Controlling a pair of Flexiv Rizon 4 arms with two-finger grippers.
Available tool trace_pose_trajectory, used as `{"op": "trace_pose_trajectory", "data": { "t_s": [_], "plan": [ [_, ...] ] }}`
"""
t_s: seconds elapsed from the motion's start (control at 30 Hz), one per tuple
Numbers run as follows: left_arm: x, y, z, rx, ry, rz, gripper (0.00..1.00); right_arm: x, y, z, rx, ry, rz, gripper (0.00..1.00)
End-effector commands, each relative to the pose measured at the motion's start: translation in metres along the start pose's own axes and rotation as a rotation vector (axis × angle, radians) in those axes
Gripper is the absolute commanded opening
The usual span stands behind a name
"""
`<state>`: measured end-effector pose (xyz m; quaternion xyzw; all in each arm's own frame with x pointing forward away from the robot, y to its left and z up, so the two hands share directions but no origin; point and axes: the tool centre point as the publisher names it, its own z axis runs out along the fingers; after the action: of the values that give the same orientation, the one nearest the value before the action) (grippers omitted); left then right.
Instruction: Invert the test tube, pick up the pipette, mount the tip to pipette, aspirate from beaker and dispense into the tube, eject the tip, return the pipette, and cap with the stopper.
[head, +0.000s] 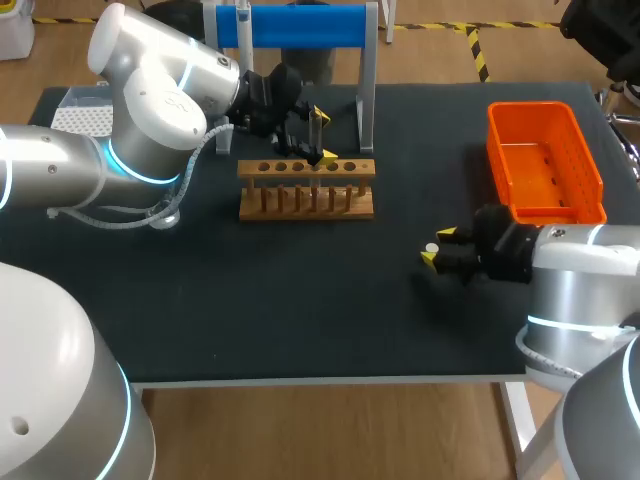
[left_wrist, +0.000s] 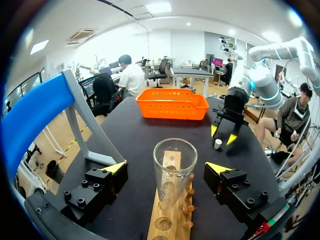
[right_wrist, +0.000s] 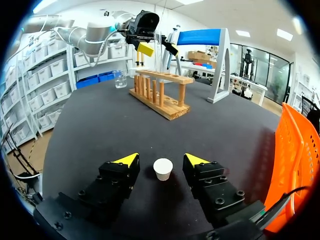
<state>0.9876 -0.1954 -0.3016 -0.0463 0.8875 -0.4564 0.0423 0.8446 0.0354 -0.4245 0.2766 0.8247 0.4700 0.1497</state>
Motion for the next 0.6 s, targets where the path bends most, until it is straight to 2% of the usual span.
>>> {"op": "trace_pose_trajectory", "data": {
  "t_s": [0.03, 0.23, 0.6],
  "plan": [
    [-0.001, -0.0002, 0.0003, -0.003, 0.003, -0.001, 1.0, 0.0012, 0.0001, 0.0039, 0.002, -0.006, 0.0, 0.54],
    [-0.001, -0.0002, 0.0003, -0.003, 0.003, -0.001, 1.0, 0.0011, -0.0011, 0.0059, 0.008, -0.006, -0.001, 0.5],
    [-0.001, -0.0002, 0.0003, -0.003, 0.003, -0.001, 1.0, 0.0012, -0.0022, 0.0069, 0.015, -0.005, -0.003, 0.5]
  ]
}}
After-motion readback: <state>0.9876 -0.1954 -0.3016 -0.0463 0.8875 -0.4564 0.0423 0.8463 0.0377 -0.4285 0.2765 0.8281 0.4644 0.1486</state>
